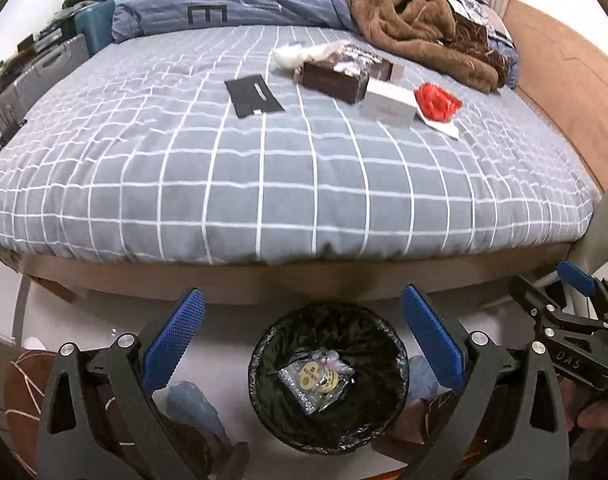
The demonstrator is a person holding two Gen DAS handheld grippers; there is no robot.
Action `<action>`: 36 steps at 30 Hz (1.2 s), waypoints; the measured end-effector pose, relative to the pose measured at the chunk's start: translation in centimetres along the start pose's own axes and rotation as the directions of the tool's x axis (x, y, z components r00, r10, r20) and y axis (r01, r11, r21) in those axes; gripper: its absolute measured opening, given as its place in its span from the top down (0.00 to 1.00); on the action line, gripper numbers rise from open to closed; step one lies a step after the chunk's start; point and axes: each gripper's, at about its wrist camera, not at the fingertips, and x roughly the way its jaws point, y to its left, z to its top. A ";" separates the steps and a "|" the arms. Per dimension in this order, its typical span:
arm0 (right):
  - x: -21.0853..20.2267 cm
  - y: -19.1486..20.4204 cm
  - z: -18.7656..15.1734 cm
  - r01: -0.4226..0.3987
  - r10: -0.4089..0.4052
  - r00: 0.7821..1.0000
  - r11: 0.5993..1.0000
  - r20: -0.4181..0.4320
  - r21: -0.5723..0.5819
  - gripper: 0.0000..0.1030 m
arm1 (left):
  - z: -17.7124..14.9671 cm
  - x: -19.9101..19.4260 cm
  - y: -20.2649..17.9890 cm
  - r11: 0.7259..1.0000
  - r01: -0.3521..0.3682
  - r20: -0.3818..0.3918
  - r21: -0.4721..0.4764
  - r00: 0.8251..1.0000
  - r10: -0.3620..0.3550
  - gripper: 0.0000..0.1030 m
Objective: Collect trash
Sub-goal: 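Raise both tools from the bin back over the bed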
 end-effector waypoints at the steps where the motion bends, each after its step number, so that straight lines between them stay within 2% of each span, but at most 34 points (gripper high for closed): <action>1: -0.4 0.0 0.4 -0.002 0.002 1.000 1.000 0.008 0.002 0.07 | 0.2 -0.3 0.0 1.000 0.001 0.005 0.001 1.000 -0.001 0.06; 11: -2.6 -0.2 4.4 0.002 0.000 0.995 1.000 0.098 -0.014 0.07 | 3.1 -1.8 0.1 1.000 0.007 0.047 -0.005 0.999 -0.007 0.06; 18: -2.4 -0.3 7.3 -0.006 0.007 0.992 1.000 0.127 -0.014 0.07 | 6.2 -1.8 0.6 1.000 -0.003 0.077 -0.020 0.997 0.005 0.06; 29: 1.1 0.5 12.7 -0.020 0.024 0.991 0.999 0.135 -0.029 0.07 | 11.2 1.8 1.8 0.999 -0.019 0.065 -0.046 0.998 0.022 0.07; 36: 5.9 -1.0 16.9 -0.017 0.017 0.994 1.000 0.110 -0.005 0.07 | 15.9 4.7 4.2 0.995 -0.037 0.062 -0.090 0.997 0.043 0.06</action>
